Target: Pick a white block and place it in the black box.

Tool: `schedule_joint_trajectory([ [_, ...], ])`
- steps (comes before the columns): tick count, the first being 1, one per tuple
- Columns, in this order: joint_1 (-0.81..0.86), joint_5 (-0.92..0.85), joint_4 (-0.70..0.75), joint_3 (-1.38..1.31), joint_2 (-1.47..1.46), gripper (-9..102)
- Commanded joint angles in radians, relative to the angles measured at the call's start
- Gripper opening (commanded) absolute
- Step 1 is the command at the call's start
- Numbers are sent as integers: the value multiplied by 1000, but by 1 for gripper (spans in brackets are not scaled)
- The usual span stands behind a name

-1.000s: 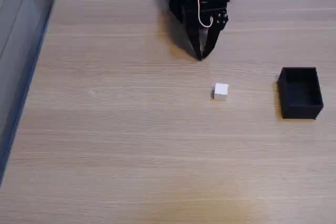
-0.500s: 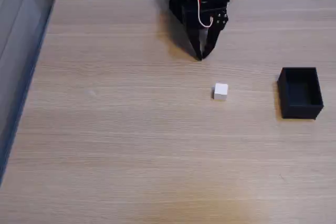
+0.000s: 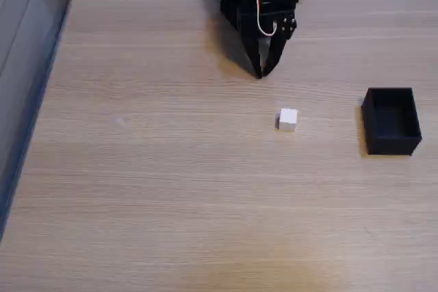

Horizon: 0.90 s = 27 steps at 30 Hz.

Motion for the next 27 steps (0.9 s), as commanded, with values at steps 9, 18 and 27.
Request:
schedule_joint_trajectory([
  [9, -5, -12, -3, -21, 2, 2],
  [18, -77, 77, -140, -189, -258, 4],
  [27, -91, 118, -275, -373, -584, 14],
])
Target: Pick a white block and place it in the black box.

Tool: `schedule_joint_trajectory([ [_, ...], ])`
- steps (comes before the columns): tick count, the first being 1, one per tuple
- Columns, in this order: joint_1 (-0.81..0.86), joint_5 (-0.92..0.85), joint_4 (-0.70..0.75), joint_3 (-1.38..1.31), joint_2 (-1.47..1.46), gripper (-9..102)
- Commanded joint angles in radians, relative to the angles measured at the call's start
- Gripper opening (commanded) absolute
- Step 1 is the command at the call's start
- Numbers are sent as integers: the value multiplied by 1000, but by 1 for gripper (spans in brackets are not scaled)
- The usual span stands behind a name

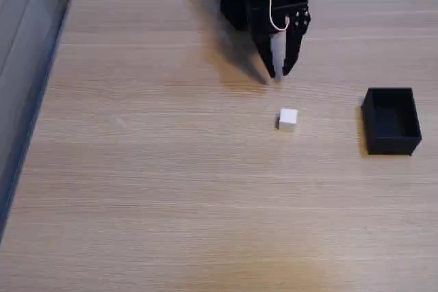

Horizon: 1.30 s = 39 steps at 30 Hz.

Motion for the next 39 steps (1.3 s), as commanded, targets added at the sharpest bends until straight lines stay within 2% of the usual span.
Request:
schedule_joint_trajectory([
  [1, 8, 5, -57, -78, -92, 16],
  [6, 43, -3, -135, -106, -189, 24],
  [10, 64, -31, -170, -118, -253, 26],
  [18, 52, -8, -202, -189, -407, 27],
  [26, 54, -9, -296, -247, -558, 28],
  [39, 49, 34, -325, -449, -805, 27],
])
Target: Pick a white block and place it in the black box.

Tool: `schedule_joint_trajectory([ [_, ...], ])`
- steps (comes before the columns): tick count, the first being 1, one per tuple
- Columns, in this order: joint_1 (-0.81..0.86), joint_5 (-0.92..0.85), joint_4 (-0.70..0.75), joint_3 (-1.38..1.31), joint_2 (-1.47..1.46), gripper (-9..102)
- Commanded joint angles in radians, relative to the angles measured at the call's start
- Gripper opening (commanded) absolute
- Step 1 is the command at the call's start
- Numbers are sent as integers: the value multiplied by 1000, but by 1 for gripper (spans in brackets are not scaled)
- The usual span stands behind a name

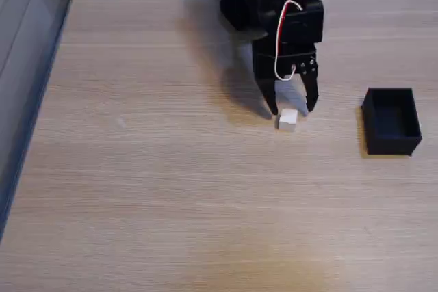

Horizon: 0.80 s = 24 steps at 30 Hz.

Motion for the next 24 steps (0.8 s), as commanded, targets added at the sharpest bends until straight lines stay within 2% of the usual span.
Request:
schedule_joint_trajectory([
  [1, -2, 11, -11, -66, -40, 27],
  [13, 6, 15, -11, -120, -138, 25],
  [15, 6, 17, 3, -137, -155, 21],
  [18, 6, 17, 31, -161, -175, 7],
  [24, 8, 2, 51, -166, -163, 0],
])
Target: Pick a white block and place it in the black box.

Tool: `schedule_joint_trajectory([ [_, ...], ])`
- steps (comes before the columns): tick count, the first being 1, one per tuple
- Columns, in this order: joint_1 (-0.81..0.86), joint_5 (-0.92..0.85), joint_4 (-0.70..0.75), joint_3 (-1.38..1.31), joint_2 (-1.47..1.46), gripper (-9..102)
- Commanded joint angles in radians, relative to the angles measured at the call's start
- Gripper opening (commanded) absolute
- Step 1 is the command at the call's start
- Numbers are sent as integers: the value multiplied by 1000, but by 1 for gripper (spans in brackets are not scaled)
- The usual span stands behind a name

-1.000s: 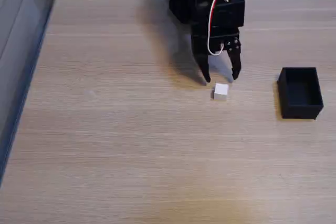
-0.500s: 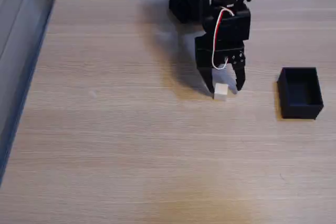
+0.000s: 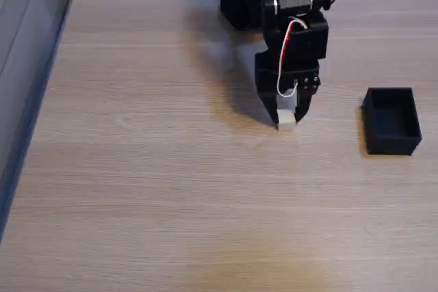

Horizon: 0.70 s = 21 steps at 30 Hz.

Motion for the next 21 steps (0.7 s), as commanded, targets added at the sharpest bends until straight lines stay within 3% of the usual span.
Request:
schedule_joint_trajectory([
  [1, 8, -15, 12, -31, 28, 0],
  [14, -186, -84, 110, 127, 546, 0],
  [21, -387, -18, 221, -46, 523, 0],
])
